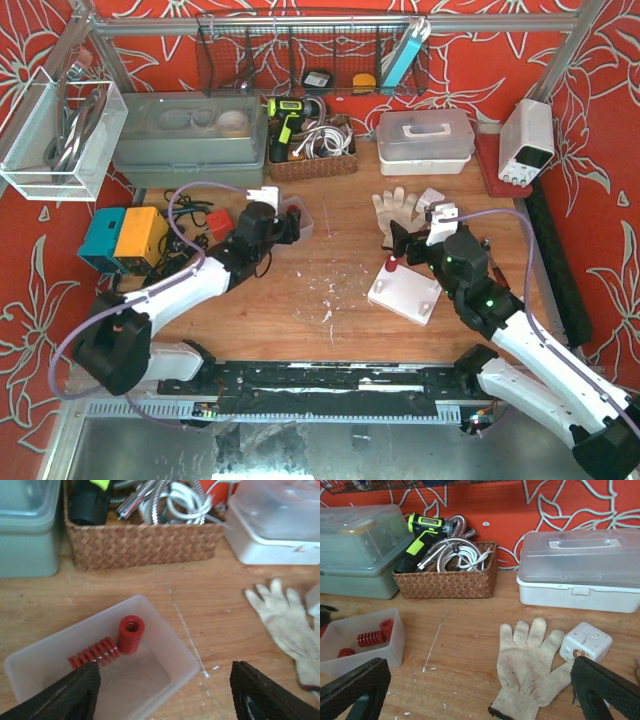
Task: Install the large spring
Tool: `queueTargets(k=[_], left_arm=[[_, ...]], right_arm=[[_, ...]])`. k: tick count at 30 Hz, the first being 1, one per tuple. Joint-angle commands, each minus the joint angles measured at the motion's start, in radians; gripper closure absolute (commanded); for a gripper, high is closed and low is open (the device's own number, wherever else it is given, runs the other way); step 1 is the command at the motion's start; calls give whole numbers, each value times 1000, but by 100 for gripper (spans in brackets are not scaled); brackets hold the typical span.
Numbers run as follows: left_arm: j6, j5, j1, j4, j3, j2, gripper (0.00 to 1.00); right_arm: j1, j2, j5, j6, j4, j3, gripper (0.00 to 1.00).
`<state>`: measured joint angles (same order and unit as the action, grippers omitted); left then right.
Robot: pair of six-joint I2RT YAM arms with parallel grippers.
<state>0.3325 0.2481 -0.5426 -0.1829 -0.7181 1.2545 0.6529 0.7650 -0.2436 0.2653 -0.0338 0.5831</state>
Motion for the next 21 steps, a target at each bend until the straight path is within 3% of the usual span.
queueTargets(k=[1,6,21], left_arm=[[-81,-49,61,15,-44,102,38],[-174,-54,74,40,-142,258,62],[-208,-81,116,59,-279,489,64]], right_arm=[[2,-52,46,11,203,38,1],[1,-105,60,27,211,18,1],[1,-143,47,31,186,-8,1]])
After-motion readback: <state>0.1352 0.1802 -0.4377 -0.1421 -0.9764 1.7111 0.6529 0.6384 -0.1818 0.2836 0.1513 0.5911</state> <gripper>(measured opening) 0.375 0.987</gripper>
